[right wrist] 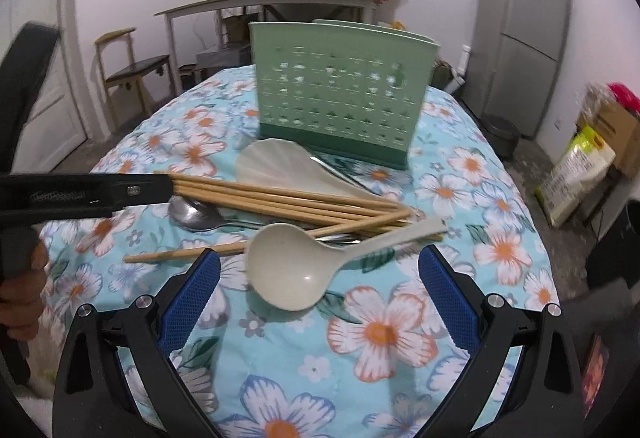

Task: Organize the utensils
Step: 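Close the left tool on the metal spoon while the right tool reaches the white ladle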

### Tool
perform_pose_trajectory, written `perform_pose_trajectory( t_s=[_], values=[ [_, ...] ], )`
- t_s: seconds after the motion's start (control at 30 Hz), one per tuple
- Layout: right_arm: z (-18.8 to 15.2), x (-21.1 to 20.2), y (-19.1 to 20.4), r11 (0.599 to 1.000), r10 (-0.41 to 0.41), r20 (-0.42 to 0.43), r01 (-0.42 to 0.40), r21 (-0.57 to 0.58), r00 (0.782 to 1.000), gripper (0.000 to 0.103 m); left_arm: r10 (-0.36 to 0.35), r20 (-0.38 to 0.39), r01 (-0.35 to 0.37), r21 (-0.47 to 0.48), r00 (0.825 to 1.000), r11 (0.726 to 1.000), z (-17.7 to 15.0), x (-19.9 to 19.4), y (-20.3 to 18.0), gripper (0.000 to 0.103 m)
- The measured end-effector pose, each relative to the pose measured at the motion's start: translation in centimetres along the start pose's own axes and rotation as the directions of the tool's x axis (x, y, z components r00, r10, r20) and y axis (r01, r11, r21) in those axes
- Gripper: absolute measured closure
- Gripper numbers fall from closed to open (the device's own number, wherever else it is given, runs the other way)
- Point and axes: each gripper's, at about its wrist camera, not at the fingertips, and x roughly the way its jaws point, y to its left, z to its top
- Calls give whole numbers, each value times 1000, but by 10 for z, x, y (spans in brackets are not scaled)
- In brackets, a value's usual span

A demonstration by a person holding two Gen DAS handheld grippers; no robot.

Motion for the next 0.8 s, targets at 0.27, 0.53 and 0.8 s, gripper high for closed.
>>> perform_pose_trajectory(
  t_s=[0.27,0.53,0.8],
  values=[
    [-2,1,21,995,30,9,-29,-95,1000,11,-74,-72,65,-117,995,991,1,30,17,64],
    [-3,14,29,988,1,-16,-4,-154,1000,25,-95,-94,83,-127,991,988,1,36,19,82],
    [-12,31,42,969,-44,-58,28,-245,997,44,-65,-92,57,-89,994,994,0,40,12,93]
  ],
)
